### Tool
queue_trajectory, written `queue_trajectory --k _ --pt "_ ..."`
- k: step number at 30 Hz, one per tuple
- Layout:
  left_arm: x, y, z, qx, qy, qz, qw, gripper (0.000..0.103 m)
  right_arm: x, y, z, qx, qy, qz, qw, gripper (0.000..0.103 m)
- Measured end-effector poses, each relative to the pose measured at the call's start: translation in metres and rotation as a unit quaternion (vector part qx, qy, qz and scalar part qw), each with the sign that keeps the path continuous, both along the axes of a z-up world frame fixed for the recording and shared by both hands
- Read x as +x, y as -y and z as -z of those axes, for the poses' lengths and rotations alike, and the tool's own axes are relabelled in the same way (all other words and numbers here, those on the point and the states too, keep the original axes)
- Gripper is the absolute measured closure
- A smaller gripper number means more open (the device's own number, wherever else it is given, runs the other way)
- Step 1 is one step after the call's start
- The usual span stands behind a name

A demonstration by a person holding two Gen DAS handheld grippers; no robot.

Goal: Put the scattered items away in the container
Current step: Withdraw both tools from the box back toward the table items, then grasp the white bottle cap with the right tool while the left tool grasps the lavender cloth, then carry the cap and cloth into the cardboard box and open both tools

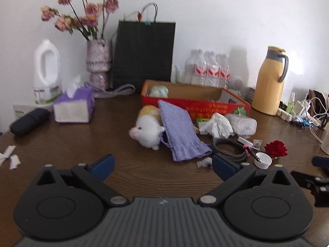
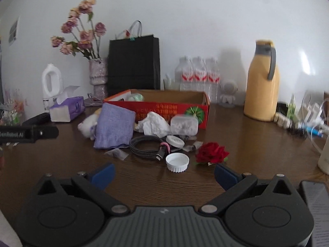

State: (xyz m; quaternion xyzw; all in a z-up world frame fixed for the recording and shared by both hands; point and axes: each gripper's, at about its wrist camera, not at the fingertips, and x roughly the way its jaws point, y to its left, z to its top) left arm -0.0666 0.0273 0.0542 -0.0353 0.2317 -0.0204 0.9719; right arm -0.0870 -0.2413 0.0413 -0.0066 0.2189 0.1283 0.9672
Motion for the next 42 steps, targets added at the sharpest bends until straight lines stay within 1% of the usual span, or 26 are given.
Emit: queue_trajectory --k 1,2,3,4,6,8,9,11,13,14,16,17,18,19,20,21,22,23,26,30,32,35,39,42 --pt "0.004 0.004 0.003 -0.006 -0.002 0.008 0.9999 0.006 0.010 0.002 0.001 0.008 -0.006 0.003 1.000 0.010" --pt "0.010 0.009 0.004 -0.010 -0.001 0.024 0.9997 0.010 0.020 0.003 0.002 0.011 -0.011 0.008 1.000 0.014" --pt "0.016 0.015 0.005 -0.006 0.001 0.045 0.9990 0.012 0.030 0.004 0.005 0.009 -0.019 0.011 1.000 0.020" --pt "0.022 0.023 0.005 0.005 0.002 0.064 0.9979 0.013 0.041 0.004 0.008 0.003 -0.031 0.011 0.999 0.028" --pt "0.036 0.036 0.006 0.028 0.003 0.081 0.9963 0.016 0.062 0.002 0.015 -0.011 -0.050 0.003 0.999 0.039" --pt "0.054 0.042 0.009 0.038 -0.009 0.080 0.9961 0.018 0.078 -0.003 0.021 -0.032 -0.063 0.003 0.998 0.040" --pt "0.064 0.043 0.010 0.038 -0.017 0.072 0.9965 0.020 0.084 -0.006 0.024 -0.044 -0.065 0.000 0.997 0.041" --pt "0.084 0.043 0.012 0.040 -0.022 0.048 0.9978 0.021 0.093 -0.011 0.026 -0.056 -0.066 -0.005 0.996 0.042" --pt "0.104 0.043 0.011 0.051 -0.015 0.027 0.9982 0.025 0.102 -0.011 0.029 -0.051 -0.075 -0.009 0.996 0.042" --pt "0.116 0.045 0.011 0.064 -0.019 0.019 0.9976 0.029 0.106 -0.010 0.032 -0.044 -0.083 -0.009 0.996 0.043" --pt "0.137 0.044 0.011 0.072 -0.024 0.004 0.9971 0.034 0.114 -0.009 0.037 -0.033 -0.099 -0.009 0.994 0.051" --pt "0.146 0.042 0.011 0.071 -0.029 -0.002 0.9970 0.040 0.115 -0.009 0.036 -0.034 -0.096 -0.009 0.995 0.055" --pt "0.153 0.040 0.011 0.066 -0.035 -0.010 0.9971 0.047 0.115 -0.009 0.036 -0.037 -0.097 -0.013 0.995 0.064" --pt "0.158 0.037 0.012 0.057 -0.037 -0.020 0.9974 0.052 0.116 -0.009 0.036 -0.038 -0.097 -0.013 0.994 0.064" --pt "0.161 0.034 0.013 0.050 -0.041 -0.030 0.9974 0.063 0.115 -0.009 0.036 -0.040 -0.099 -0.012 0.994 0.064" --pt "0.164 0.032 0.015 0.049 -0.045 -0.037 0.9971 0.079 0.115 -0.009 0.036 -0.039 -0.099 -0.011 0.994 0.064" --pt "0.166 0.031 0.017 0.051 -0.048 -0.042 0.9967 0.086 0.114 -0.008 0.036 -0.040 -0.100 -0.011 0.994 0.064" --pt "0.165 0.029 0.018 0.051 -0.047 -0.046 0.9965 0.094 0.113 -0.008 0.035 -0.039 -0.100 -0.010 0.994 0.064" --pt "0.153 0.029 0.010 0.045 -0.021 -0.048 0.9976 0.098 0.108 -0.005 0.033 -0.033 -0.096 -0.012 0.995 0.064" --pt "0.125 0.031 -0.014 0.038 0.022 -0.043 0.9981 0.100 0.098 0.001 0.027 -0.029 -0.082 -0.004 0.996 0.064" --pt "0.106 0.031 -0.030 0.030 0.043 -0.035 0.9980 0.100 0.088 0.003 0.020 -0.031 -0.070 0.002 0.997 0.064" --pt "0.071 0.030 -0.052 0.030 0.083 -0.023 0.9959 0.100 0.069 0.008 0.008 -0.025 -0.043 0.006 0.999 0.064" --pt "0.023 0.029 -0.069 0.022 0.108 -0.006 0.9939 0.100 0.041 0.009 -0.004 -0.017 -0.011 0.010 1.000 0.064" --pt "-0.009 0.030 -0.073 0.017 0.113 0.007 0.9934 0.100 0.022 0.007 -0.011 -0.009 0.011 0.006 1.000 0.064"
